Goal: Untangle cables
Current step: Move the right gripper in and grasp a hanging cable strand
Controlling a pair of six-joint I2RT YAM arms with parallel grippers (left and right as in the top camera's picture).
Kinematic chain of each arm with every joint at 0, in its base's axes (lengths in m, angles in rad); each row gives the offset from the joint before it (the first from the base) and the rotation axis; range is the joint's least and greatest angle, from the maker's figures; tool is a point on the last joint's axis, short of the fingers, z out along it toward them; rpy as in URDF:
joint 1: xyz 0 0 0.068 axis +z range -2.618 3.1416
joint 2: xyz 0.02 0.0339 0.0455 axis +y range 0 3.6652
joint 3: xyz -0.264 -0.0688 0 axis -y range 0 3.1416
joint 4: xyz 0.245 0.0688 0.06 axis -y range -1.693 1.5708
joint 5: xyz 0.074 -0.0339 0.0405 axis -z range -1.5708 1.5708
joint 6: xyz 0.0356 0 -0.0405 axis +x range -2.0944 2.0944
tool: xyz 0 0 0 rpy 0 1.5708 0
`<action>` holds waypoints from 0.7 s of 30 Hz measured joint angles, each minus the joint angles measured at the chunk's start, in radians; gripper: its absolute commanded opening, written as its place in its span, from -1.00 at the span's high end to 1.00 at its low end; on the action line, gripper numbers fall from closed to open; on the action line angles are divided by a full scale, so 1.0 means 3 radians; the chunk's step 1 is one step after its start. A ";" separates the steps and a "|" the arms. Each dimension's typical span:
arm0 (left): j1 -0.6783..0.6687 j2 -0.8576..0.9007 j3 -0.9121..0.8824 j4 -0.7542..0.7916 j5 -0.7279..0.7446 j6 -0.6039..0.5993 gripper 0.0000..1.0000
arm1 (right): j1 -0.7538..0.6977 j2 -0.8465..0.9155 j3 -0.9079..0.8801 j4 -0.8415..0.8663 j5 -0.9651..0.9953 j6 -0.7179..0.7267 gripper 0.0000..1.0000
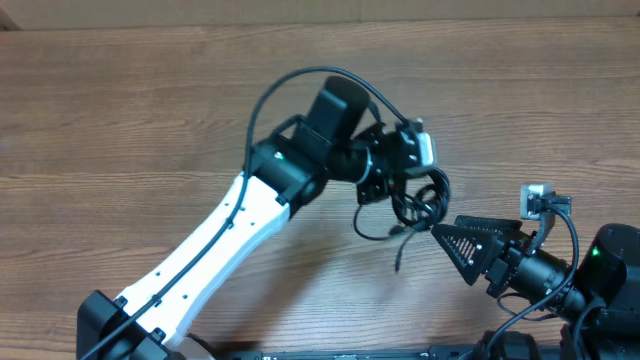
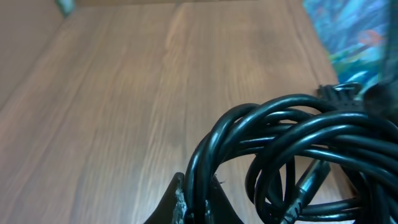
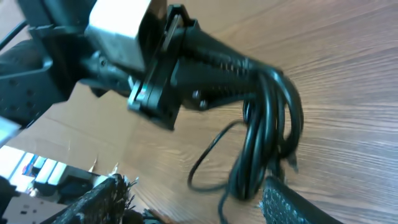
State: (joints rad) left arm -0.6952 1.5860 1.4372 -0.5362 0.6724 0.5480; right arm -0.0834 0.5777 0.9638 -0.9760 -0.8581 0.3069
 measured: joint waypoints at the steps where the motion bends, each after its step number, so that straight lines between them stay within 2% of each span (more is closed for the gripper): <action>1: -0.0033 0.0000 0.0000 0.0005 0.0001 -0.0006 0.92 | 0.0000 0.0001 0.0000 0.0004 0.0028 0.0000 -0.30; 8: -0.0076 0.0000 0.0000 0.0033 0.0020 -0.0187 0.92 | 0.0000 0.0000 0.0000 0.0011 0.0285 0.0015 -0.03; 9: -0.0076 0.0000 0.0000 0.0033 0.0027 -0.0198 0.92 | 0.0000 0.0000 0.0000 0.0013 0.0308 0.0009 0.07; 14: -0.0075 0.0000 0.0000 0.0123 0.0125 -0.0249 0.92 | 0.0000 0.0001 0.0000 0.0013 0.0367 0.0022 0.16; 21: -0.0075 0.0000 0.0000 0.0243 0.0343 -0.0252 0.92 | 0.0000 0.0000 0.0000 0.0019 0.0384 0.0028 0.65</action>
State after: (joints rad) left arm -0.7177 1.5860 1.4372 -0.4633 0.7753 0.4725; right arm -0.0834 0.5777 0.9638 -0.9703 -0.7429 0.3153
